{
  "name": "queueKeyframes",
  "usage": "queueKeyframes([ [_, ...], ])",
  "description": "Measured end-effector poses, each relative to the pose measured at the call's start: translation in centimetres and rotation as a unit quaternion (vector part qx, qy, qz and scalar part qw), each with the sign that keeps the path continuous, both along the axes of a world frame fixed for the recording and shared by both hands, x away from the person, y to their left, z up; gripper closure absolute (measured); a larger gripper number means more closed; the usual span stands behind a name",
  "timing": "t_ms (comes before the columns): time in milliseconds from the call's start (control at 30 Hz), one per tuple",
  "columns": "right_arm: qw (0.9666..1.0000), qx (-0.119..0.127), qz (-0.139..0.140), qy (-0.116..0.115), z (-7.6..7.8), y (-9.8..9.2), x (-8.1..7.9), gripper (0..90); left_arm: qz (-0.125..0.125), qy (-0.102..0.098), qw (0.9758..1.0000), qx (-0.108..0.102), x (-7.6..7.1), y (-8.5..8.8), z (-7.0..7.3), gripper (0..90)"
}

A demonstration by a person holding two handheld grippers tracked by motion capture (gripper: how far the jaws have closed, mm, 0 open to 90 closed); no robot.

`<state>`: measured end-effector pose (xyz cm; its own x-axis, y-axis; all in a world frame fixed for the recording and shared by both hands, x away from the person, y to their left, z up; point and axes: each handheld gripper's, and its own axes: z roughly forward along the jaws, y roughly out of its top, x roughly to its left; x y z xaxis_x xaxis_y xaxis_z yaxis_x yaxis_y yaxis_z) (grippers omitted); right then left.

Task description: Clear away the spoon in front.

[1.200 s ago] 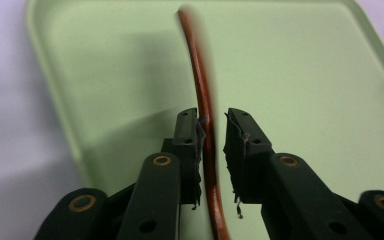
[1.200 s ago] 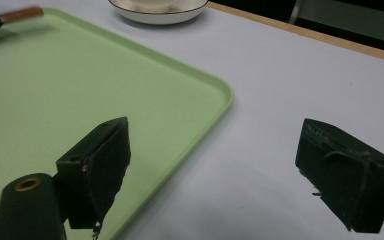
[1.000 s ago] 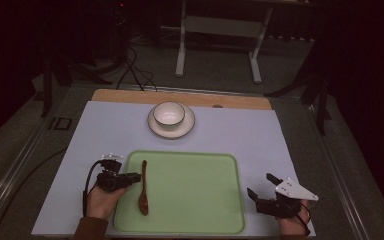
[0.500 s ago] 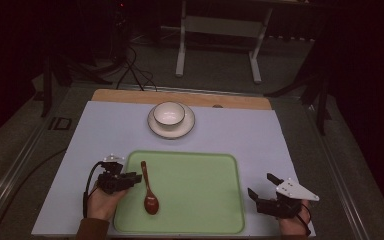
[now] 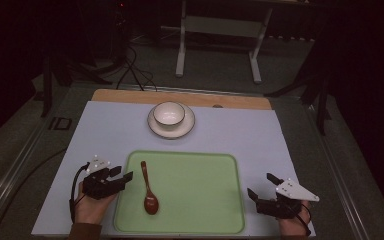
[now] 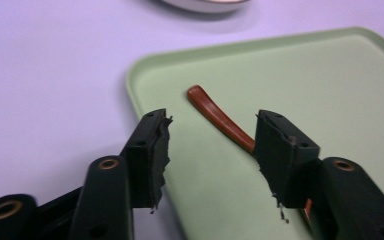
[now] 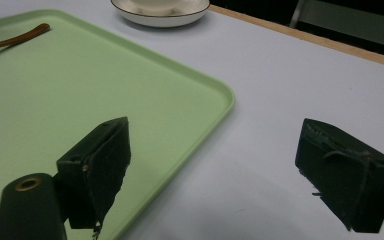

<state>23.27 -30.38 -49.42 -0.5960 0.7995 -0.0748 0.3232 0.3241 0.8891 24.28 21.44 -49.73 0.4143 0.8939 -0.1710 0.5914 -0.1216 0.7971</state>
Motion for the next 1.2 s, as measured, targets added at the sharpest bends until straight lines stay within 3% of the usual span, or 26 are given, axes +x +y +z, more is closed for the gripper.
queueKeyframes([
  [67, 1.0, 0.004, -0.001, -0.001, 0.0, 0.0, 0.1, 14.1, 0.002, -0.018, 0.9998, 0.009, -0.5, 0.2, 0.2, 43.6],
  [333, 0.9999, 0.013, 0.002, 0.003, 0.1, -0.3, 0.8, 14.1, 0.019, -0.072, 0.9972, 0.008, -2.3, 2.1, 0.9, 38.4],
  [433, 0.9999, 0.012, 0.008, 0.004, 0.1, -0.4, 1.0, 14.2, 0.025, -0.087, 0.9957, 0.022, -3.1, 2.8, 0.9, 38.1],
  [733, 0.9996, -0.001, 0.027, 0.005, 0.1, -0.7, 1.6, 14.1, 0.045, -0.112, 0.9923, 0.028, -4.6, 4.5, 0.7, 33.6],
  [867, 0.9997, 0.007, 0.023, 0.005, 0.0, -1.1, 1.8, 14.1, 0.062, -0.119, 0.9903, 0.036, -5.0, 5.3, 0.8, 32.8],
  [1000, 0.9996, 0.017, 0.024, 0.003, 0.1, -1.3, 1.8, 14.1, 0.072, -0.127, 0.9888, 0.03, -5.2, 5.8, 0.9, 32.7],
  [1200, 0.9996, 0.013, 0.026, -0.002, 0.1, -1.3, 1.7, 14.0, 0.078, -0.132, 0.9875, 0.035, -5.3, 6.3, 0.8, 32.7],
])
